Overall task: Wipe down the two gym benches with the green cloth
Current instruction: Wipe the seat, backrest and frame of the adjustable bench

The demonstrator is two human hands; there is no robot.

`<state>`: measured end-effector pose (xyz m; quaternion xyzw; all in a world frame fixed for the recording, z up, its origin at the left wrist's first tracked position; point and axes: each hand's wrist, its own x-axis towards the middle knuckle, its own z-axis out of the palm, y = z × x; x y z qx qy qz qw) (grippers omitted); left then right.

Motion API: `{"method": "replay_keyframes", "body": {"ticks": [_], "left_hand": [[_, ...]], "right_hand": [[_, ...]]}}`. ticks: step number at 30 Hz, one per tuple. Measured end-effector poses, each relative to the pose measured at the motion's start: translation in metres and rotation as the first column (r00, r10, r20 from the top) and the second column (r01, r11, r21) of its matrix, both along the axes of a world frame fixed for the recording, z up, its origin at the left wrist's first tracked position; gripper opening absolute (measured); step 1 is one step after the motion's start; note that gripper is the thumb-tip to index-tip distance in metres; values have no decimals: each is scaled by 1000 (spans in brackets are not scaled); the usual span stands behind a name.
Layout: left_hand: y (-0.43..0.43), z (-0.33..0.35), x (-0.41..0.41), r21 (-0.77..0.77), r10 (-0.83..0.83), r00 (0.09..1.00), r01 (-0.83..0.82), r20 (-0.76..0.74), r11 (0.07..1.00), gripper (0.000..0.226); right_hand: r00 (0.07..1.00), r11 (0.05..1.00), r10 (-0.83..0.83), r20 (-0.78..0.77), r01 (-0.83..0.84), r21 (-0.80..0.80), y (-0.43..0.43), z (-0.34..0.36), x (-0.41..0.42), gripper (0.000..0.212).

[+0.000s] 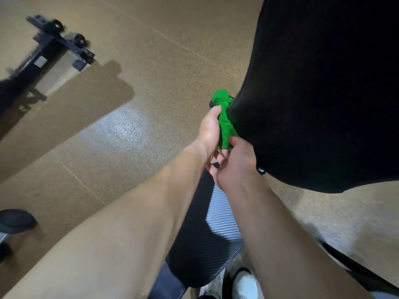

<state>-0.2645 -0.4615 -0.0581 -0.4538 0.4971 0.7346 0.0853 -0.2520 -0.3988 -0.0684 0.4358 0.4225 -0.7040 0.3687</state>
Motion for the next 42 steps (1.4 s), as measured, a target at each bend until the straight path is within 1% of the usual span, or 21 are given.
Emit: {"method": "replay_keyframes", "body": {"ticks": [2, 4, 5, 6, 7, 8, 11, 14, 18, 20, 21, 24, 25, 26, 28, 31, 33, 37, 38, 40, 42], "left_hand": [[-7, 23, -1, -97, -52, 997, 46, -60, 994, 29], [-8, 40, -7, -183, -52, 978, 15, -202, 983, 16], [-8, 44, -7, -209, -70, 963, 14, -261, 978, 19], [-6, 42, -6, -233, -70, 960, 5, -271, 973, 31], [-5, 36, -6, -263, -82, 969, 18, -235, 965, 43], [-3, 34, -5, -285, -88, 980, 35, -177, 958, 46], [0, 17, -10, -302, -80, 995, 60, -54, 951, 34], [0, 25, -16, -292, -62, 998, 51, -30, 955, 36], [2, 79, -14, -371, -146, 930, 11, -337, 929, 29], [-1, 87, -12, -366, -149, 906, -7, -397, 931, 30], [-1, 87, -12, -362, -156, 913, 10, -377, 932, 32], [3, 96, -9, -410, -227, 967, 163, -114, 897, 40], [4, 103, -10, -387, -236, 969, 190, -76, 903, 41], [4, 115, -10, -346, -230, 969, 185, -94, 920, 41], [5, 143, -10, -295, -198, 956, 129, -217, 947, 38], [-2, 173, -18, -328, -175, 887, 28, -426, 944, 33], [-6, 180, -24, -416, -236, 876, 45, -421, 908, 32], [-1, 194, -33, -562, -274, 946, 135, -171, 816, 36], [2, 201, -33, -620, -287, 944, 131, -160, 774, 36], [9, 218, -30, -707, -327, 921, 87, -212, 702, 34], [21, 236, -24, -804, -431, 874, 83, -225, 589, 29]], "right_hand": [[1000, 995, -23, -9, 22, -100, -7, 16, -2, 31], [999, 985, -34, -28, 29, -173, -7, 26, -2, 35], [999, 980, -40, -35, 33, -195, -5, 29, -1, 35], [998, 978, -41, -36, 33, -206, -4, 31, -1, 35], [999, 978, -29, -43, 19, -207, -3, 31, 0, 34], [999, 983, -1, -52, -9, -186, -2, 31, 1, 32], [990, 989, 119, -78, -125, -75, -2, 37, -4, 25], [983, 986, 156, -93, -161, -41, -1, 55, -9, 25], [988, 967, 24, -152, -61, -246, 9, 88, -7, 35], [991, 956, -10, -136, -31, -293, 15, 98, -6, 33], [991, 962, 3, -134, -40, -272, 16, 100, -6, 32], [988, 982, 74, -133, -96, -165, 12, 107, -9, 29], [986, 984, 91, -138, -110, -138, 10, 114, -10, 30], [985, 986, 93, -143, -111, -125, 9, 123, -13, 32], [983, 984, 66, -169, -92, -152, 10, 144, -17, 34], [971, 948, 9, -240, -85, -306, 18, 177, -23, 37], [968, 933, 4, -251, -94, -348, 18, 188, -24, 37], [952, 947, 131, -278, -204, -250, 14, 206, -27, 38], [941, 940, 153, -302, -233, -251, 17, 211, -27, 36], [924, 917, 155, -349, -266, -298, 27, 221, -27, 35], [914, 898, 113, -389, -262, -353, 41, 230, -26, 39]]}}
